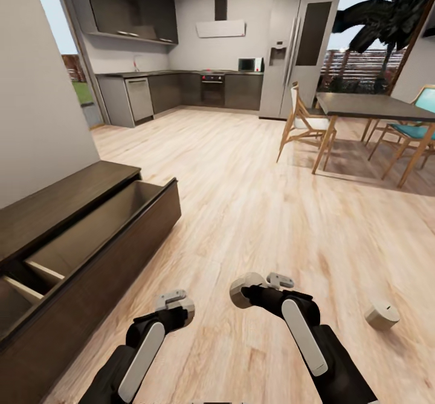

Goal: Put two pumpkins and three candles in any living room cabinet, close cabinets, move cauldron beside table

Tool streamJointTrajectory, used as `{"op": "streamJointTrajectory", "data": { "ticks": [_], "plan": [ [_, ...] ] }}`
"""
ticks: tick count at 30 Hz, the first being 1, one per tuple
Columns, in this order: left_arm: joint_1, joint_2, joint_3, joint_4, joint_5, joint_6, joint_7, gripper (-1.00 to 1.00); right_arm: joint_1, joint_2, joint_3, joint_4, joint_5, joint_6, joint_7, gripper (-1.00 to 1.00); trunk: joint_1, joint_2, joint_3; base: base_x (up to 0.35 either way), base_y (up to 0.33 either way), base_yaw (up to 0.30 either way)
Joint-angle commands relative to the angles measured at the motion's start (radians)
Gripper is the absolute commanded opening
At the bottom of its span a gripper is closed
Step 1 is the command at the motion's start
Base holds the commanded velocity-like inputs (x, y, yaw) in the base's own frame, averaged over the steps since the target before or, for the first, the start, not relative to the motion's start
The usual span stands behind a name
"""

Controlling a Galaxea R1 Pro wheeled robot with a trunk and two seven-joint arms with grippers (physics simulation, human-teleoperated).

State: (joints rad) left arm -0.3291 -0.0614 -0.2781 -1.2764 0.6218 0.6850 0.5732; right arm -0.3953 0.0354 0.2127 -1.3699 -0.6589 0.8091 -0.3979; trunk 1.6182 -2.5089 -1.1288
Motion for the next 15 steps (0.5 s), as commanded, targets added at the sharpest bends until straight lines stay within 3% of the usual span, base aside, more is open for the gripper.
{"op": "streamJointTrajectory", "data": {
  "ticks": [1, 8, 15],
  "plan": [
    [-0.001, 0.0, 0.0, -0.005, 0.011, 0.005, 0.01, -1.0, 0.0, 0.0, 0.001, -0.002, -0.012, 0.001, -0.01, -1.0, 0.0, 0.0, 0.0, 0.002, -0.002, 0.275],
    [-0.001, -0.003, 0.002, -0.014, 0.012, 0.09, 0.012, -1.0, 0.0, 0.0, 0.001, -0.002, -0.011, 0.001, -0.012, -1.0, -0.003, 0.001, 0.026, 0.0, 0.0, 0.275],
    [-0.001, -0.006, 0.002, -0.014, 0.012, 0.099, 0.014, -1.0, 0.0, 0.0, 0.001, -0.001, -0.013, 0.001, -0.012, -1.0, -0.006, 0.003, 0.057, 0.0, 0.0, 0.277]
  ]
}}
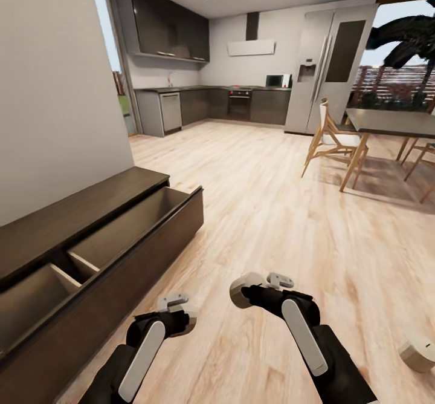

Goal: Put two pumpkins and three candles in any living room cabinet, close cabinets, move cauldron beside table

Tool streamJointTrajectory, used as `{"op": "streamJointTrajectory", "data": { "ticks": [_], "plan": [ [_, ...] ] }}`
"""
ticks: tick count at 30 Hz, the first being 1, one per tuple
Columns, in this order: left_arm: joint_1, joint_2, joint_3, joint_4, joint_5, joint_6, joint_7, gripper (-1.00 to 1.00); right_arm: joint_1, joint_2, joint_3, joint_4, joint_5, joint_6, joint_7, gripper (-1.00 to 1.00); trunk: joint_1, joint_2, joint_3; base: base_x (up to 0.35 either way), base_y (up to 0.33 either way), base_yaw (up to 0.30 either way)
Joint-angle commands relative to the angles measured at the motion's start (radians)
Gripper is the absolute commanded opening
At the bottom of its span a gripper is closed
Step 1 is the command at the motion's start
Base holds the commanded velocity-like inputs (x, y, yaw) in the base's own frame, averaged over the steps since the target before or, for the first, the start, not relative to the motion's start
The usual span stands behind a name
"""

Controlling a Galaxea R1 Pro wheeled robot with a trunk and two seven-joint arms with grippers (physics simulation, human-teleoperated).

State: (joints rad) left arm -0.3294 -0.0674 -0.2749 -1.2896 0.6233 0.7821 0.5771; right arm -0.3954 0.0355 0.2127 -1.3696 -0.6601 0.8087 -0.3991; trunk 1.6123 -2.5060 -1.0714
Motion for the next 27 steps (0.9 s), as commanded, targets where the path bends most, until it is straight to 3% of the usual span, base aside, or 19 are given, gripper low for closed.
{"op": "streamJointTrajectory", "data": {
  "ticks": [1, 17, 27],
  "plan": [
    [-0.001, 0.0, -0.001, -0.001, 0.01, 0.002, 0.01, -1.0, 0.0, 0.0, 0.001, -0.002, -0.011, 0.001, -0.01, -1.0, -0.001, 0.0, 0.004, 0.0, 0.0, 0.277],
    [0.0, -0.003, -0.004, 0.0, 0.009, 0.002, 0.01, -1.0, 0.0, 0.0, 0.001, 0.0, -0.012, 0.0, -0.009, -1.0, -0.008, 0.004, 0.072, 0.0, 0.0, 0.279],
    [0.0, -0.001, -0.012, -0.001, 0.008, 0.0, 0.01, -1.0, 0.0, -0.001, 0.0, 0.0, -0.02, 0.0, -0.005, -1.0, -0.008, 0.004, 0.075, 0.052, -0.034, 0.194]
  ]
}}
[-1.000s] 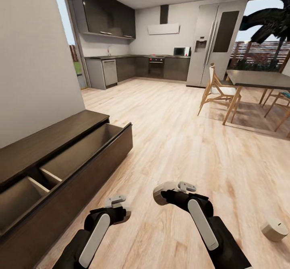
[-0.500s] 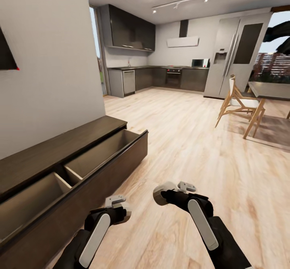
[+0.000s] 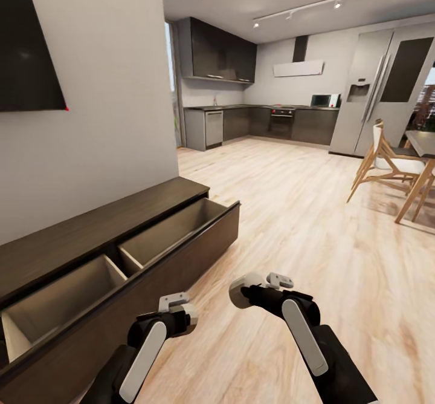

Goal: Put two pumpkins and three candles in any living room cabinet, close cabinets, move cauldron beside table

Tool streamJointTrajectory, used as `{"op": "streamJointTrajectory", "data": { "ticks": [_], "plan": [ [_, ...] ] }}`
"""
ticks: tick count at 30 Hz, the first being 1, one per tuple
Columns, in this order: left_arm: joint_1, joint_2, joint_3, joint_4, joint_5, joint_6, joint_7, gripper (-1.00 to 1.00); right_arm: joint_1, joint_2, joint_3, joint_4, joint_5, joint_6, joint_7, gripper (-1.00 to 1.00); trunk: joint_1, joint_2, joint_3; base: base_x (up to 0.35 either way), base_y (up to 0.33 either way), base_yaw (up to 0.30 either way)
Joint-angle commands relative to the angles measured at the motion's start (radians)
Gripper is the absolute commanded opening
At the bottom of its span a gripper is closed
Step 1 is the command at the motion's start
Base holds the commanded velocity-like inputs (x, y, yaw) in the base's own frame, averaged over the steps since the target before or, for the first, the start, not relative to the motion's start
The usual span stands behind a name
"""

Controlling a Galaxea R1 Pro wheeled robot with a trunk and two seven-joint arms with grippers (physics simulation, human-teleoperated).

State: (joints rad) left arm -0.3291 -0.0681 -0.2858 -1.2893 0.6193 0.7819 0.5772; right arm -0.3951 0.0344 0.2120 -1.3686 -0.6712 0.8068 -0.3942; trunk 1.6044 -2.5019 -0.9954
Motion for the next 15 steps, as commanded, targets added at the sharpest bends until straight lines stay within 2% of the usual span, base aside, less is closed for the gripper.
{"op": "streamJointTrajectory", "data": {
  "ticks": [1, 6, 9, 15],
  "plan": [
    [-0.001, 0.0, -0.001, -0.001, 0.012, 0.0, 0.01, -1.0, -0.001, 0.0, 0.001, -0.001, -0.009, 0.002, -0.01, -1.0, 0.0, 0.0, -0.001, 0.214, -0.189, 0.02],
    [-0.001, 0.0, -0.001, -0.001, 0.013, 0.0, 0.01, -1.0, -0.001, 0.0, 0.0, -0.001, -0.012, 0.003, -0.007, -1.0, 0.0, 0.0, -0.001, 0.236, -0.226, -0.001],
    [-0.001, 0.001, -0.001, -0.001, 0.013, 0.001, 0.01, -1.0, -0.001, 0.0, 0.0, -0.001, -0.013, 0.003, -0.006, -1.0, 0.0, 0.0, -0.001, 0.265, -0.203, -0.124],
    [-0.001, 0.001, 0.0, 0.0, 0.014, 0.001, 0.01, -1.0, -0.001, 0.0, 0.001, -0.003, -0.011, 0.003, -0.007, -1.0, 0.0, 0.0, -0.002, 0.309, -0.096, -0.107]
  ]
}}
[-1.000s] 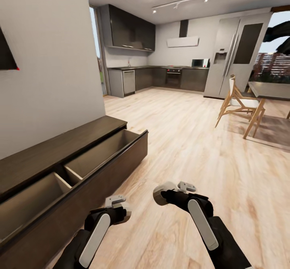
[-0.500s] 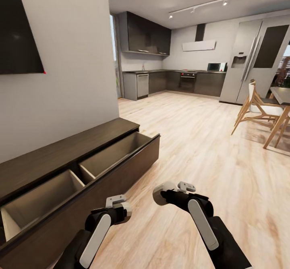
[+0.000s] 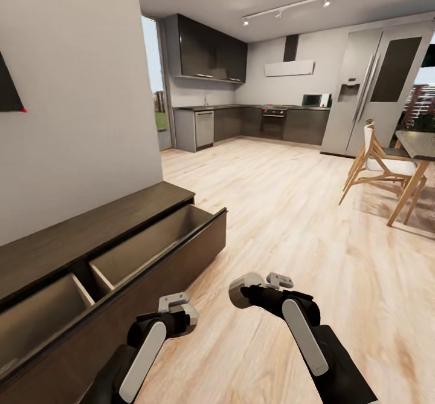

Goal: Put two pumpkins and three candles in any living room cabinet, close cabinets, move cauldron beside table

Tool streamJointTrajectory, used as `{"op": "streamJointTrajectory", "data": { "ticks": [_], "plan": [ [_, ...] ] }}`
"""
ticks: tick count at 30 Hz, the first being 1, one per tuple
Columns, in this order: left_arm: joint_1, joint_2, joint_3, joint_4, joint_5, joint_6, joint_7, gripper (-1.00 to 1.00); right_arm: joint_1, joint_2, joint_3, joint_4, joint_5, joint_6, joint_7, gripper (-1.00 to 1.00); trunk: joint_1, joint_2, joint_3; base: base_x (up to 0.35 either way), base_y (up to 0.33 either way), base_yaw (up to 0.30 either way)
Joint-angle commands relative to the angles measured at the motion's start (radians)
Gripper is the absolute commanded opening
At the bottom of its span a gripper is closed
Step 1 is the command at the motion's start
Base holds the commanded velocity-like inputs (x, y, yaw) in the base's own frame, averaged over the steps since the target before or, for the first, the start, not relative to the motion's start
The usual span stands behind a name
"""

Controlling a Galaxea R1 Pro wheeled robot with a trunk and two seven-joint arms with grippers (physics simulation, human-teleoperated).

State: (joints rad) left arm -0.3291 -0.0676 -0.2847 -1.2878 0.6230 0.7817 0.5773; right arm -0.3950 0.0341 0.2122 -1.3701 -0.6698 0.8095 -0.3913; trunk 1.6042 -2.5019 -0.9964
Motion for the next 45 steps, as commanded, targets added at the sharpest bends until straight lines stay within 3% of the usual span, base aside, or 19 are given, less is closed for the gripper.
{"op": "streamJointTrajectory", "data": {
  "ticks": [1, 17, 37, 45],
  "plan": [
    [-0.001, 0.0, -0.001, -0.001, 0.01, 0.001, 0.01, -1.0, -0.001, 0.0, 0.001, -0.001, -0.012, 0.0, -0.01, -1.0, 0.0, 0.0, -0.001, 0.317, -0.075, -0.028],
    [-0.001, -0.001, -0.002, -0.001, 0.009, 0.001, 0.01, -1.0, -0.001, 0.001, 0.001, -0.002, -0.012, 0.001, -0.011, -1.0, 0.0, 0.0, -0.011, 0.297, -0.168, 0.026],
    [-0.001, -0.001, -0.004, 0.001, 0.009, 0.001, 0.01, -1.0, -0.001, 0.001, 0.001, -0.009, -0.01, 0.002, -0.012, -1.0, 0.0, 0.0, -0.023, 0.248, -0.247, 0.256],
    [-0.001, -0.001, -0.002, -0.002, 0.008, 0.001, 0.01, -1.0, -0.001, 0.002, 0.001, -0.007, -0.006, 0.002, -0.014, -1.0, 0.0, 0.0, -0.023, 0.068, -0.175, 0.283]
  ]
}}
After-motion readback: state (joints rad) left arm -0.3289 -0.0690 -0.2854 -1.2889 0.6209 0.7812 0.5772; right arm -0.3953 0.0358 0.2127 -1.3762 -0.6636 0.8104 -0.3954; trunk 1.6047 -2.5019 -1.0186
